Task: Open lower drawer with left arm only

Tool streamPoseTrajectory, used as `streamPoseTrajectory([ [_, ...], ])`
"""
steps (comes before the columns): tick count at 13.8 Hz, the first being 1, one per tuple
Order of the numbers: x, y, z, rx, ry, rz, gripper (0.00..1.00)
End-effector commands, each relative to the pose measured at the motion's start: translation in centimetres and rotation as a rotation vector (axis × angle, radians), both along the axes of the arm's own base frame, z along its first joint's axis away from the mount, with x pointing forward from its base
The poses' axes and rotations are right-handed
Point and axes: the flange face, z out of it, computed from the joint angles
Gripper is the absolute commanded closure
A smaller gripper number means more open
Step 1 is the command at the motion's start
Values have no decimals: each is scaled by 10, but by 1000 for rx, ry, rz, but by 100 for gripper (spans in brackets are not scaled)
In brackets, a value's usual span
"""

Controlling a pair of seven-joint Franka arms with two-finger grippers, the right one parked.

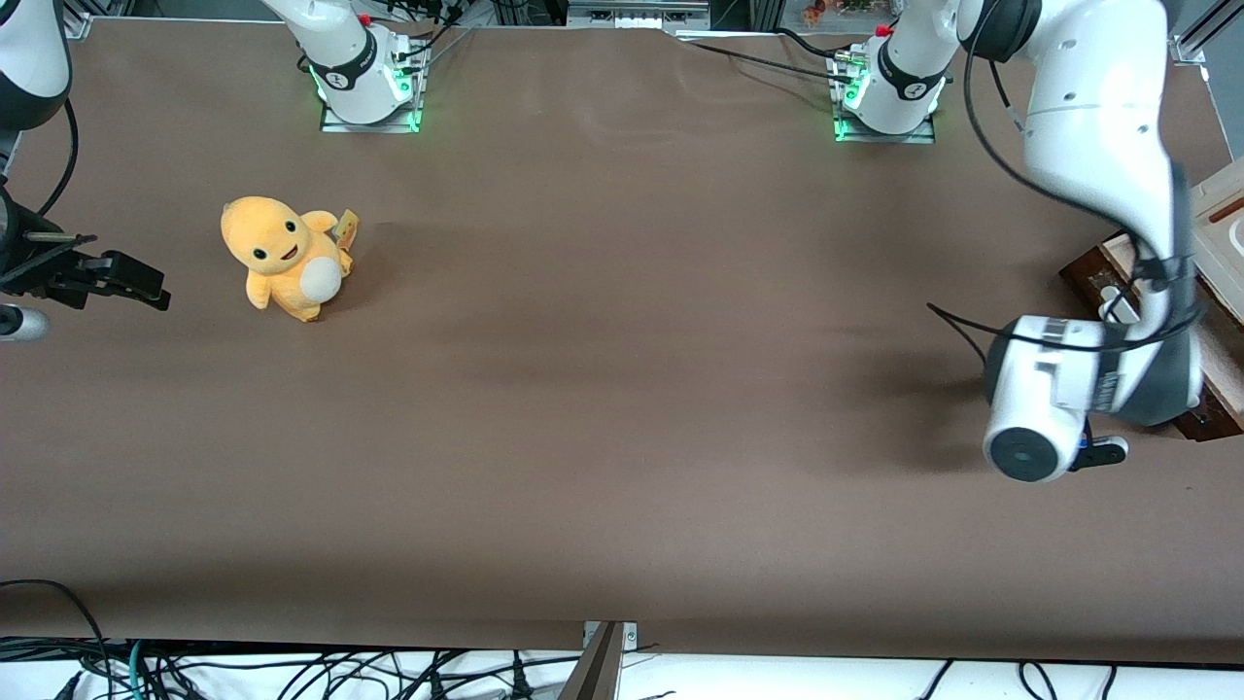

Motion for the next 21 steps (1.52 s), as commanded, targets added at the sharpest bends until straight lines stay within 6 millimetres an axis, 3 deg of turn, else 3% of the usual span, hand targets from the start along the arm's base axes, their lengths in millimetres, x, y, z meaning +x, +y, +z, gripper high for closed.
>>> streamPoseTrajectory([
  [1, 9, -18, 61, -241, -102, 81, 0],
  [5, 11, -33, 141, -445, -239, 135, 0],
  [7, 10, -17, 156, -508, -263, 140, 0],
  [10, -1, 13, 206, -572, -317, 21, 0],
  [15, -42, 28, 262, -616, -432, -257, 0],
  [17, -64, 22, 286, -631, -449, -396, 0],
  [21, -97, -12, 302, -611, -419, -475, 0],
])
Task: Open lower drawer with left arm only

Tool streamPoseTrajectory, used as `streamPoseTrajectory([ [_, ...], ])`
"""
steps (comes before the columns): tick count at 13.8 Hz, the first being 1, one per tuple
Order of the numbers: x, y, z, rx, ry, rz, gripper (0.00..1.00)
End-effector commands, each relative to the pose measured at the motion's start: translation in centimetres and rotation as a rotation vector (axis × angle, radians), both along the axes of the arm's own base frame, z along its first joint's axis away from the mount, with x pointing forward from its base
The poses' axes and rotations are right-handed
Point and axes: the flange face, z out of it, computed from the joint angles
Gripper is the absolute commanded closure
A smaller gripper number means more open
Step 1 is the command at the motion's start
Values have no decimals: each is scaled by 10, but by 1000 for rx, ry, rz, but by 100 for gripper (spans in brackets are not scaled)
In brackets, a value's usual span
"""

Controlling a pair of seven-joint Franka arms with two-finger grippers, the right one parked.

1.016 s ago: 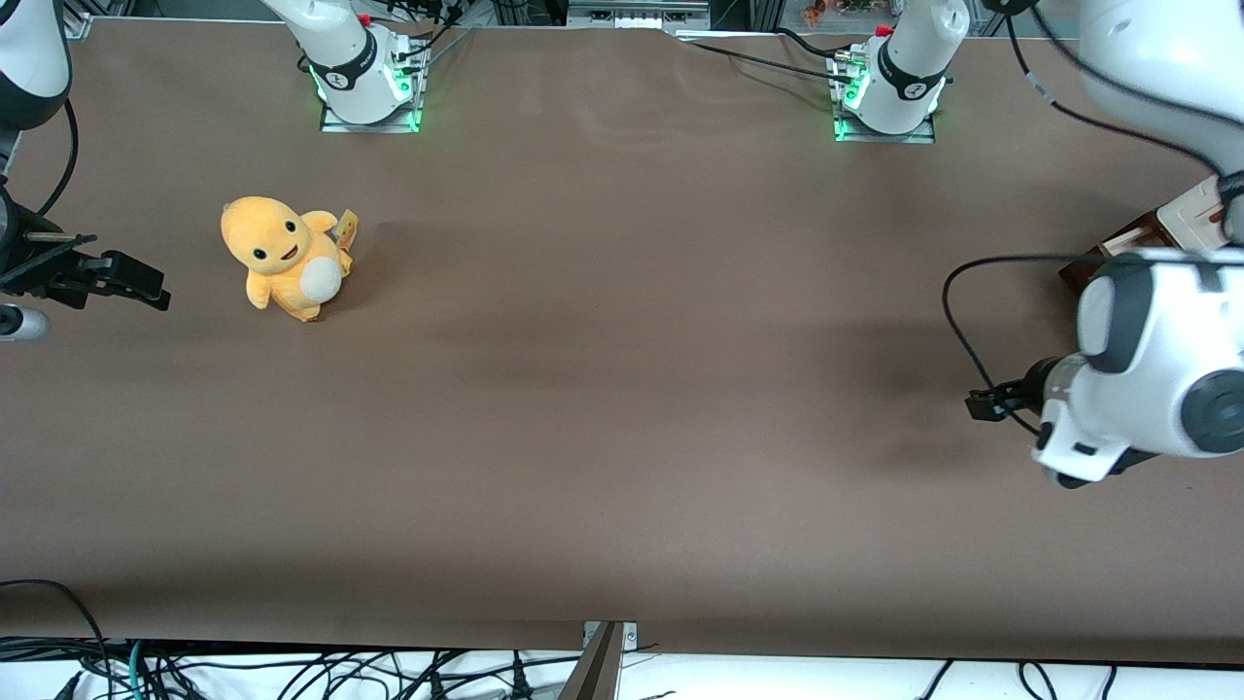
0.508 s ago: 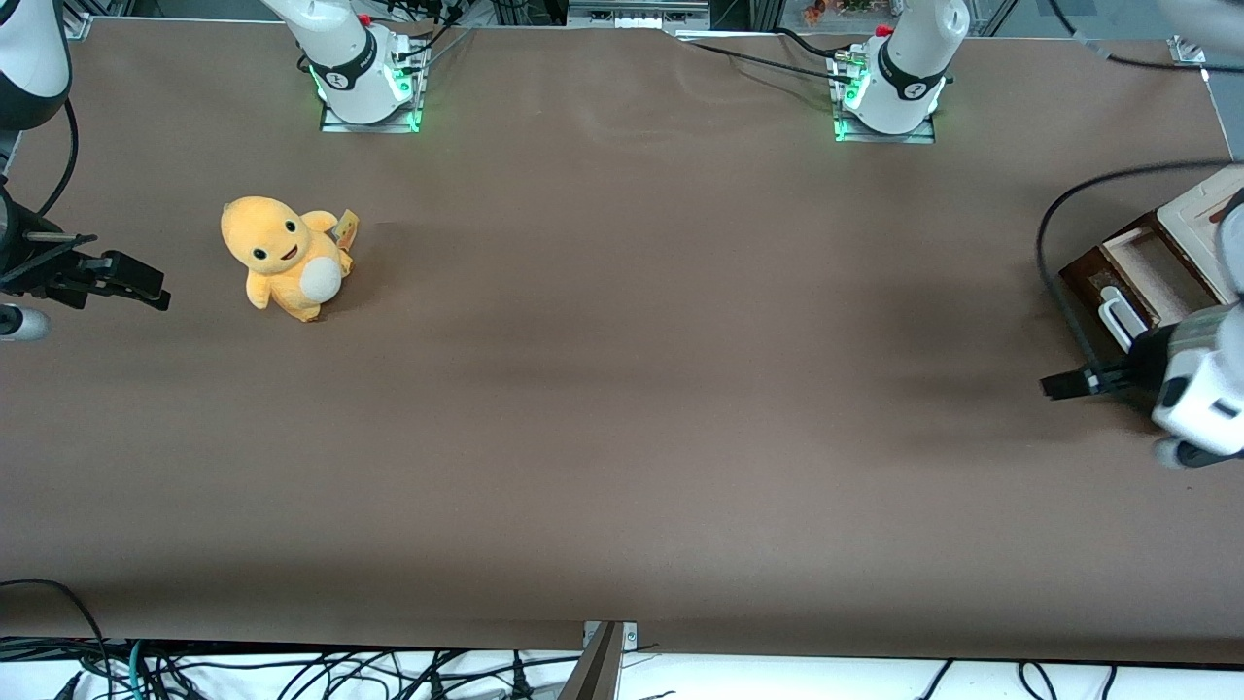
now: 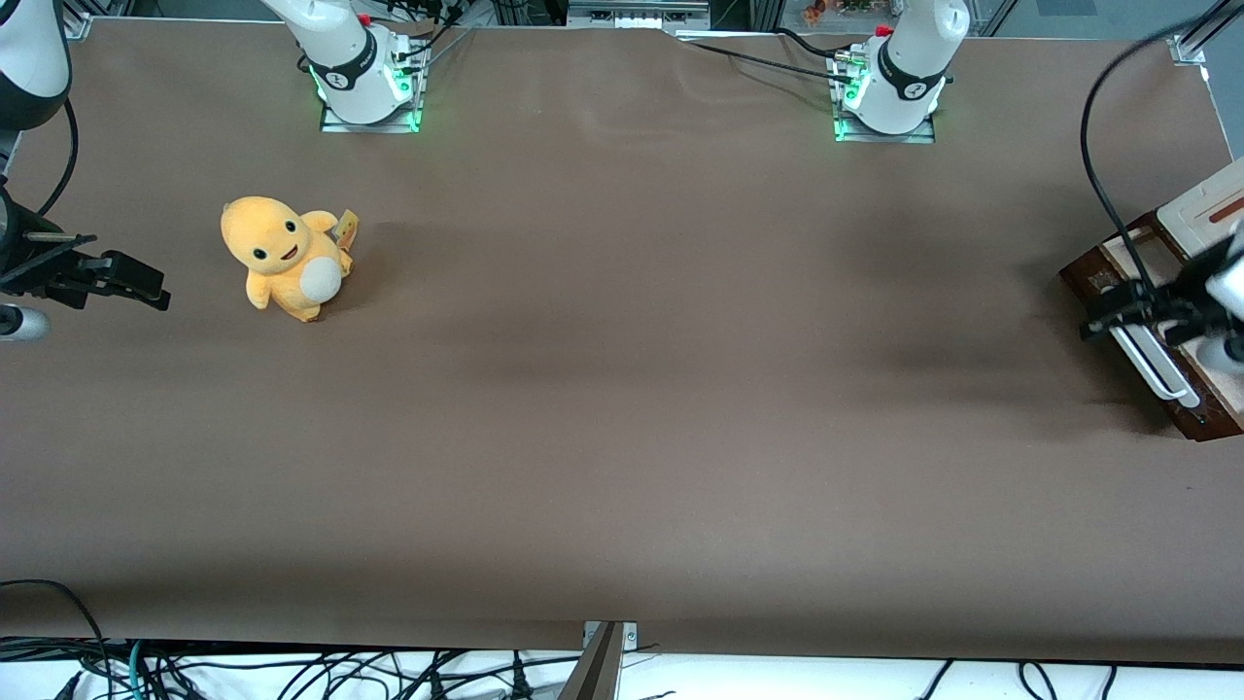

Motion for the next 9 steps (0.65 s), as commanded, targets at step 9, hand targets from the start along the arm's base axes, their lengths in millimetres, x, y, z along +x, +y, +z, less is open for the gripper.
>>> streamPoseTrajectory([
  [9, -45, -36, 0, 11, 98, -9, 0],
])
